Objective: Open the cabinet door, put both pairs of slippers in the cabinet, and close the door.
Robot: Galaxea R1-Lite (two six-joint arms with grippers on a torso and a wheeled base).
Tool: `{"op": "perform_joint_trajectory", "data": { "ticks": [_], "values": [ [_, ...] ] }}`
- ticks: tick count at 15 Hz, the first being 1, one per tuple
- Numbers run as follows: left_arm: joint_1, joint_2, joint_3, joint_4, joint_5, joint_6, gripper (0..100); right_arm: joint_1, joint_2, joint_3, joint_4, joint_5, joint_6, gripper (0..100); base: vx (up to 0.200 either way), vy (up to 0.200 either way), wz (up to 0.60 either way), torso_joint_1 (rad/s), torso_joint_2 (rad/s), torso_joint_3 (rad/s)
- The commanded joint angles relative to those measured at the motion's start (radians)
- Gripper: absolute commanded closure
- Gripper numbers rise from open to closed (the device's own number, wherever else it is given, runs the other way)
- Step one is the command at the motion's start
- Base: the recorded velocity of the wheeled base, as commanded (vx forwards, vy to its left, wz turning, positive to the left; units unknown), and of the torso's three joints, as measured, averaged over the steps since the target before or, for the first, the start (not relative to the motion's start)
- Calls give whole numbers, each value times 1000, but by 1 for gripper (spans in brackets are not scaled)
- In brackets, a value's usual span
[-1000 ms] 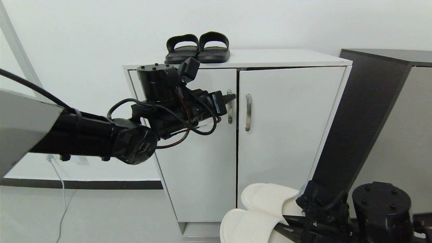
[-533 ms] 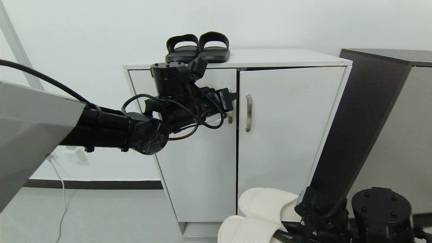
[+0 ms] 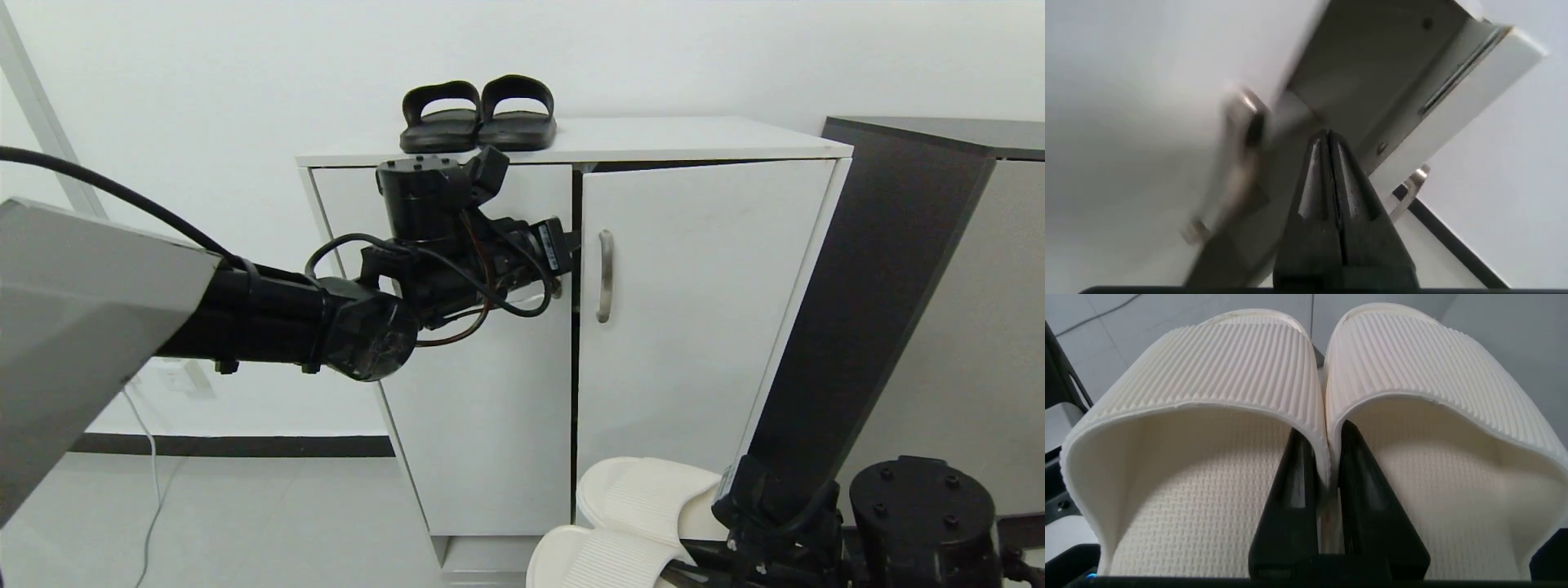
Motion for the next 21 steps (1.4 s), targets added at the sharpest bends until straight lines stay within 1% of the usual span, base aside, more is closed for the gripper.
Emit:
{"op": "perform_joint_trajectory", "data": {
  "ticks": [1, 3, 4, 6, 7, 8, 10, 11, 13, 14, 15, 16, 17, 18, 20, 21],
  "values": [
    [-30, -69, 68, -24, -1, 1, 100, 2, 2, 0, 0, 1, 0, 100, -200, 0, 0, 7, 2, -2],
    [-54, -149, 166, -41, 0, 2, 100, 4, -3, 3, 0, 1, -2, 100, -200, 0, 0, 2, 2, 5],
    [-57, -197, 223, -45, 0, 4, 100, 4, -6, 6, 0, 1, -2, 100, -200, 0, 0, 2, 2, 2],
    [-56, -266, 317, -90, 0, 2, 100, 10, -1, 5, -2, 1, -2, 100, -200, 0, 0, 5, 2, -2],
    [-56, -266, 317, -90, 0, 2, 100, 10, -1, 5, -2, 1, -2, 100, 0, 0, 0, 0, 0, 0],
    [-41, -342, 432, -136, 0, 4, 100, 10, -1, 6, -2, 1, 0, 100, 0, 0, 0, 0, 0, 0],
    [-10, -407, 521, -145, 0, 4, 100, 10, -1, 6, -15, -1, 0, 100, 0, 0, 0, 0, 0, 0],
    [21, -460, 588, -148, 0, 4, 100, 8, 0, 6, -26, -2, 0, 100, 0, 0, 0, 0, 0, 0],
    [68, -565, 688, -148, 0, 7, 100, 5, 2, 6, -28, -4, 0, 100, 0, 0, 0, 0, 0, 0],
    [96, -641, 748, -134, 0, 47, 100, 1, 2, 2, -28, -5, 1, 100, 0, 0, 0, 0, 0, 0],
    [116, -704, 814, -117, 2, 96, 100, -10, 2, 0, -29, -4, 1, 100, 0, 0, 0, 0, 0, 0],
    [125, -770, 881, -93, 9, 137, 100, -19, 3, -3, -29, -1, 1, 100, 0, 0, 0, 0, 0, 0],
    [127, -847, 941, -50, 54, 165, 100, -25, 6, -4, -31, -1, 1, 100, 0, 0, 0, 0, 0, 0],
    [127, -918, 984, -7, 108, 182, 100, -28, 8, -9, -35, -2, 1, 100, 0, 0, 0, 0, 0, 0],
    [127, -1082, 1039, 93, 187, 197, 100, -30, 8, -9, -43, -7, 0, 100, 0, 0, 0, 0, 0, 0],
    [125, -1189, 1064, 182, 229, 217, 100, -30, 8, -7, -54, -9, 0, 100, 0, 0, 0, 0, 0, 0]
  ]
}}
